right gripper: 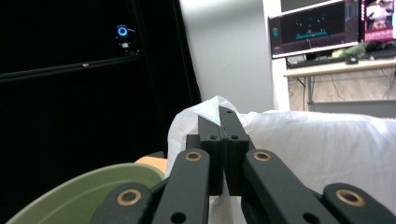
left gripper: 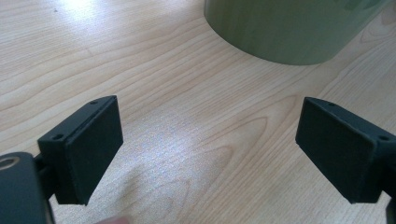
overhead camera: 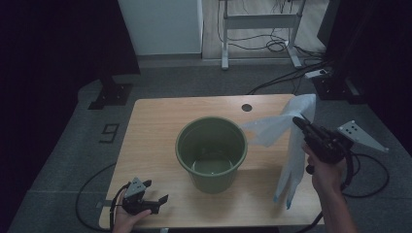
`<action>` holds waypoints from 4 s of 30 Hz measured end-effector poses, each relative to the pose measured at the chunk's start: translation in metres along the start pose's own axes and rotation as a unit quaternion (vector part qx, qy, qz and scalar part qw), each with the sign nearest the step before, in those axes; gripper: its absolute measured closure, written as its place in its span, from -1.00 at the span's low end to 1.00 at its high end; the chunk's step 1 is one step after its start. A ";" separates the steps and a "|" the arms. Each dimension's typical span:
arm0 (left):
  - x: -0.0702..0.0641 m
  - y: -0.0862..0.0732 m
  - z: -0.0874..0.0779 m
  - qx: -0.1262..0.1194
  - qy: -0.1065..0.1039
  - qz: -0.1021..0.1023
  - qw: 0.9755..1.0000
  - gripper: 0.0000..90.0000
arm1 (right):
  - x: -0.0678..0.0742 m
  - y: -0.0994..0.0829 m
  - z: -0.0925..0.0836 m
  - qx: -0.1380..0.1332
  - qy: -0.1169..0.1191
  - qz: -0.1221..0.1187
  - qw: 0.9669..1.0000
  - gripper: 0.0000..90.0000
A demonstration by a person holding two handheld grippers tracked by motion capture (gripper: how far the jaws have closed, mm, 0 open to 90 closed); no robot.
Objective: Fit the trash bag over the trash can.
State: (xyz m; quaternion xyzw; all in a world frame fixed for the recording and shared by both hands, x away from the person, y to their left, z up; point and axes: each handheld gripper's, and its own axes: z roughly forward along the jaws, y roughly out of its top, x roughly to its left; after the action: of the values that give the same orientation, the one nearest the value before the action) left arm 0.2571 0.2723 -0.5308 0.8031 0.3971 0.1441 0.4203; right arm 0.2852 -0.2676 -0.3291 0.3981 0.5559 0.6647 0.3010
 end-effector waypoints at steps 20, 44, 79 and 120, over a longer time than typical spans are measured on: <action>0.001 0.000 0.001 0.001 -0.002 -0.001 1.000 -0.84 | 0.032 0.043 -0.002 -0.033 0.034 -0.030 0.998 0.97; 0.002 0.000 0.000 -0.001 -0.004 -0.003 1.000 -0.84 | 0.080 0.053 0.008 -0.040 0.093 -0.059 0.993 0.97; 0.001 0.004 -0.005 -0.016 -0.006 -0.010 1.000 -0.84 | 0.099 -0.021 0.045 0.058 0.123 -0.058 0.989 0.97; -0.068 0.081 -0.056 -0.144 -0.010 0.034 0.989 -0.65 | 0.101 -0.093 0.037 0.120 0.132 -0.058 0.982 0.02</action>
State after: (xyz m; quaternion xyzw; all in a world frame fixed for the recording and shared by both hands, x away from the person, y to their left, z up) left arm 0.2239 0.2251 -0.4263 0.7485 0.3404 0.2062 0.5305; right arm 0.2627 -0.1449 -0.3982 0.3072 0.6889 0.6211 0.2128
